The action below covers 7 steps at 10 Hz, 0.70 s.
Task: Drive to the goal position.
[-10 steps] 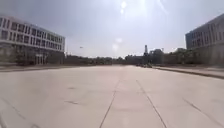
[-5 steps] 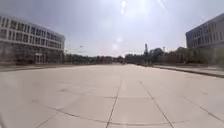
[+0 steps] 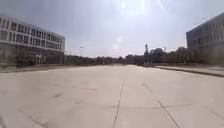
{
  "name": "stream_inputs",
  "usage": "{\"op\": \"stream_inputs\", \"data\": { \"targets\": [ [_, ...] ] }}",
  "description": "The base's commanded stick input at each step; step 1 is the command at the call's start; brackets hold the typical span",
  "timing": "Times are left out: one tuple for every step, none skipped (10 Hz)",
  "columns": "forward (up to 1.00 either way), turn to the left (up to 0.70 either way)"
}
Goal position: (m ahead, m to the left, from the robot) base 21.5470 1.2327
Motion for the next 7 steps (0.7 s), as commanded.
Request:
{"op": "stream_inputs", "data": {
  "targets": [
    [0.7, 0.0],
    [0.7, 0.0],
    [0.7, 0.0],
    [0.7, 0.0],
    [0.7, 0.0],
    [0.7, 0.0],
    [0.7, 0.0]
  ]
}}
